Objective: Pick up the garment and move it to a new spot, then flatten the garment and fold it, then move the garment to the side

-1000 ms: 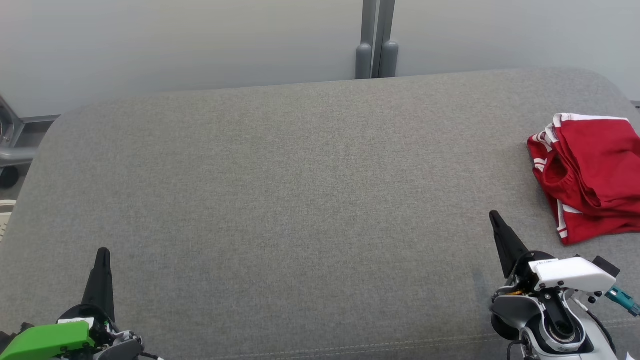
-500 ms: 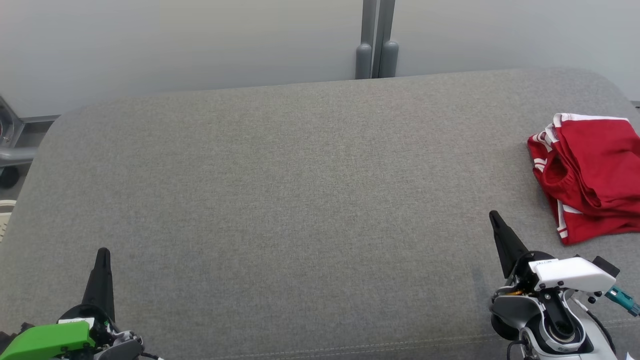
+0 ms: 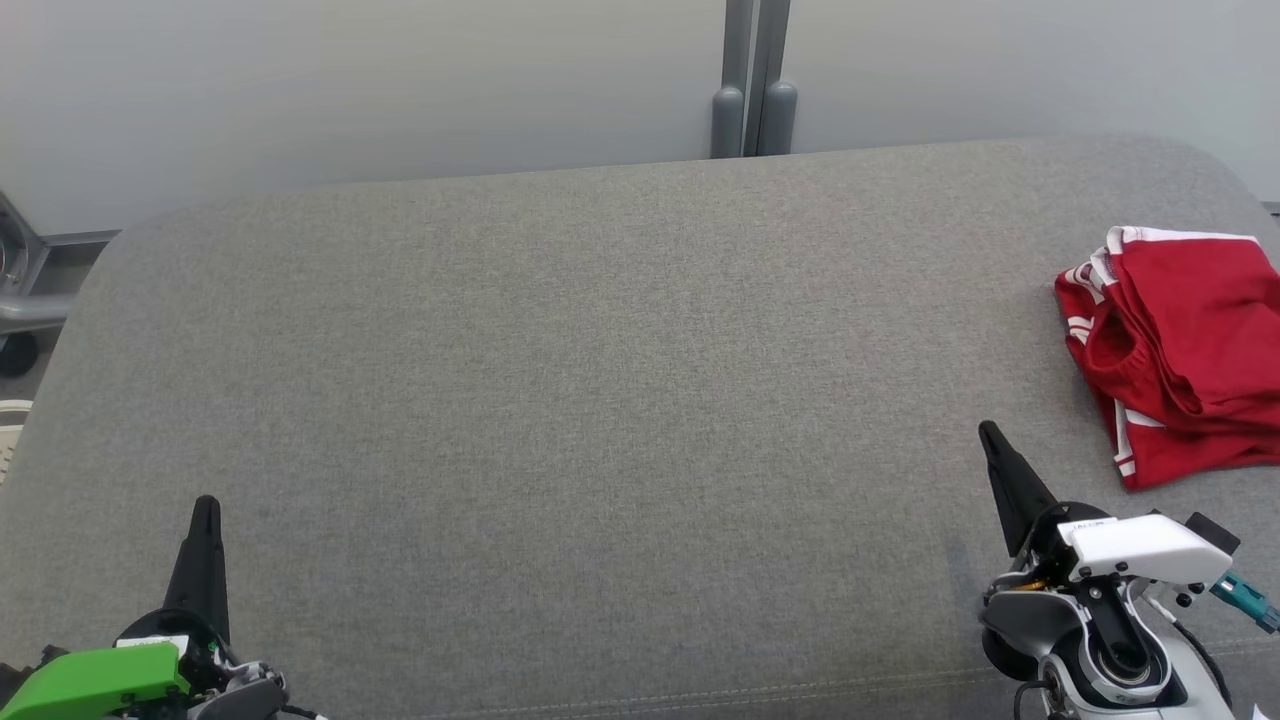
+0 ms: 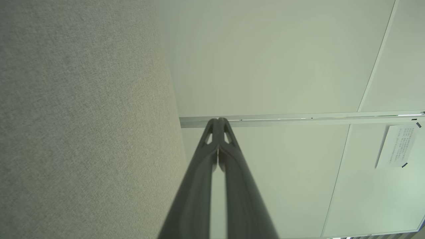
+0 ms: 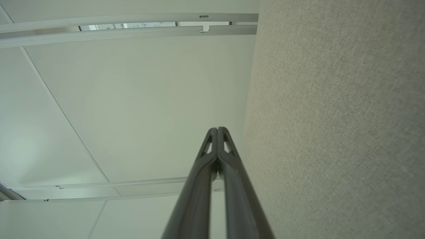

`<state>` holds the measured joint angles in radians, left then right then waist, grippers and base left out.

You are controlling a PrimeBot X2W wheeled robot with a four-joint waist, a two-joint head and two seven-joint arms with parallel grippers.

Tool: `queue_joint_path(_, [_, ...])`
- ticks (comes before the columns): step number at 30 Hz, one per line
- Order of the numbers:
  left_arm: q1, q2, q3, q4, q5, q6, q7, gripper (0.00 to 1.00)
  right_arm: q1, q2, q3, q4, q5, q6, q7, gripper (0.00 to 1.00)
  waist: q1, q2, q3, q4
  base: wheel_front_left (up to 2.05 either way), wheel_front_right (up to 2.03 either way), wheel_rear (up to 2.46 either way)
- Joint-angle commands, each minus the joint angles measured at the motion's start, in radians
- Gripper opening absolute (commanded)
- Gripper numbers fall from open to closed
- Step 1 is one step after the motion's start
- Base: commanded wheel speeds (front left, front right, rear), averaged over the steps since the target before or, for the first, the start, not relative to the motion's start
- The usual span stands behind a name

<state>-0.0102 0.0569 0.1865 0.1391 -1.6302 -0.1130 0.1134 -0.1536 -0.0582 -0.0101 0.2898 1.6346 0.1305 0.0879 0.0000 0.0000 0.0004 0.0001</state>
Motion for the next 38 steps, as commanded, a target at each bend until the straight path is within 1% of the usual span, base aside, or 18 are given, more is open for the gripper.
queue_joint_path(1, [-0.012, 0.0, 0.003, -0.002, 0.002, -0.002, 0.004, 0.0, -0.008, -0.001, -0.003, -0.001, -0.005, 0.0, 0.006, 0.0, 0.0, 0.0, 0.0, 0.0, 0.0, 0.0, 0.0])
queue_joint_path(38, [-0.013, -0.001, 0.005, -0.002, 0.004, -0.002, 0.006, 0.0, -0.008, 0.001, -0.006, -0.001, -0.009, 0.0, 0.008, 0.0, 0.0, 0.0, 0.0, 0.0, 0.0, 0.0, 0.0])
